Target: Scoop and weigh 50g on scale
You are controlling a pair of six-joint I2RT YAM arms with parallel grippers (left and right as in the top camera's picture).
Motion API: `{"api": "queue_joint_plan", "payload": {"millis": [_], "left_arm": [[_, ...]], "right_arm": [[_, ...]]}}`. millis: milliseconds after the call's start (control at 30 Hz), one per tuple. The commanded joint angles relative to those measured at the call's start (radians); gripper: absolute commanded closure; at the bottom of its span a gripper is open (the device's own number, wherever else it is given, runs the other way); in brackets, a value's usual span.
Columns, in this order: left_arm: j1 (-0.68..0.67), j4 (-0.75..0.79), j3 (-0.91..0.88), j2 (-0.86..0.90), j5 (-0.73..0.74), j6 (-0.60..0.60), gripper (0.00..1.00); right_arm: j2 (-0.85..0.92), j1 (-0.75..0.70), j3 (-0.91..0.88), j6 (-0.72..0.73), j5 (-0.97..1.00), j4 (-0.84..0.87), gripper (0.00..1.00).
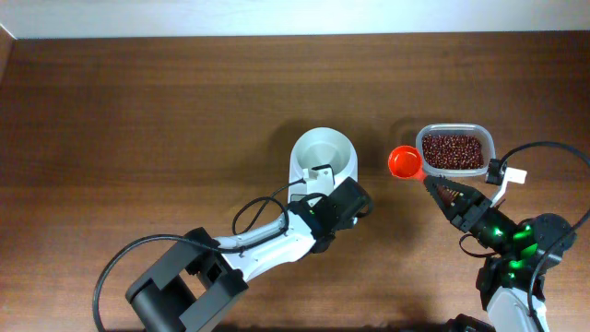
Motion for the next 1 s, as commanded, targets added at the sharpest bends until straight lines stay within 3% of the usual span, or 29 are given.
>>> {"api": "queue_joint_plan", "payload": {"millis": [0,667,967], "left_arm": [[0.000,-0.003,0.010,0.026,-0.012,-0.017,1.00],[0.003,0.024,0.010,0.026,-0.071,-0.017,1.00],[0.003,-0.019,0.010,-0.021,0.049,-0.001,1.00]], "right_arm": [[0.001,-0.008,0.008,-0.018,0.009,0.007,0.96],[0.001,-0.008,0.008,-0.018,0.010,0.007,0.96],[0.001,-0.006,0.008,-0.013,0.009,0.006,0.96]]}}
